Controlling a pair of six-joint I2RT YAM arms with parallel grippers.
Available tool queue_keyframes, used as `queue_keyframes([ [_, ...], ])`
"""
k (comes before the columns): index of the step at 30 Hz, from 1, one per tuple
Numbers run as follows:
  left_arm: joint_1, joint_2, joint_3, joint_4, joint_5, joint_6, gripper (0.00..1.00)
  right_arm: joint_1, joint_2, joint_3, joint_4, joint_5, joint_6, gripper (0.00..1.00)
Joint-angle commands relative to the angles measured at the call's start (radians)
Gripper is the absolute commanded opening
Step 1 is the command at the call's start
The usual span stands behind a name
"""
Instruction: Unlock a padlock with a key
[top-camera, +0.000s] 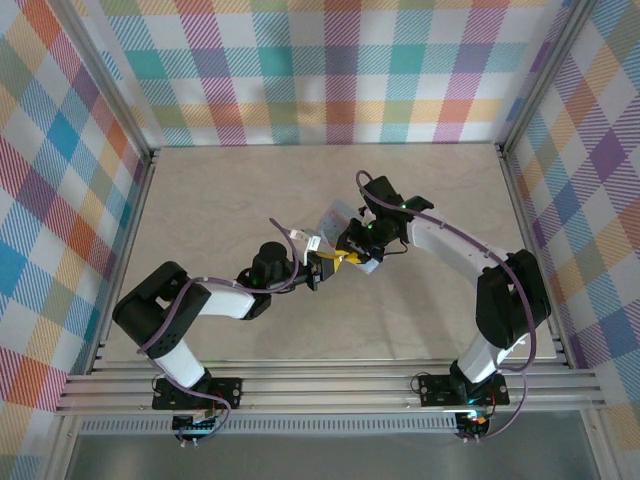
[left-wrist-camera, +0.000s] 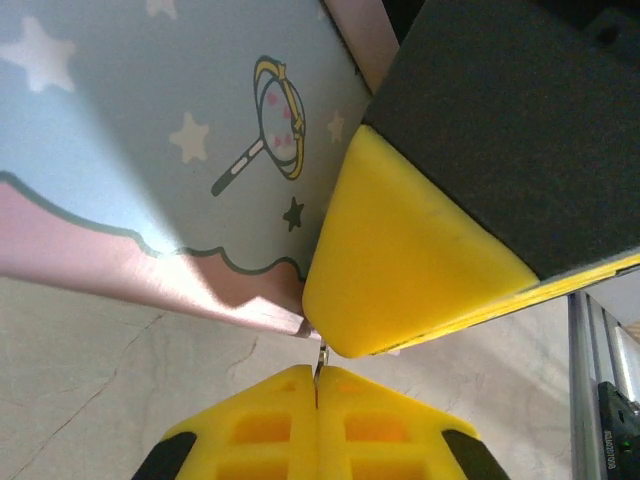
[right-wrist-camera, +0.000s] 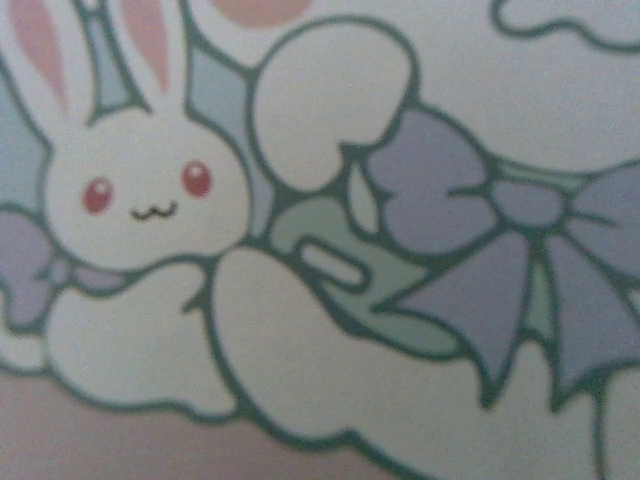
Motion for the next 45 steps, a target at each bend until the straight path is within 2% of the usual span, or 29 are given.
queue_keyframes([
  [1,-0.014,-0.029,-0.018,0.034,-0.008,0.024,0.0,-0.004,-0.051,0.008,0.01,0.02,0.006,0.0],
  [18,-0.025,-0.066,-0.024,0.041,-0.011,0.017,0.0,-0.014,-0.067,-0.013,0.023,0.031,0.012,0.0],
  [45,-0.03,0.003,0.029,0.047,0.0,0.011,0.0,-0.013,-0.073,-0.024,0.039,0.006,0.022,0.0],
])
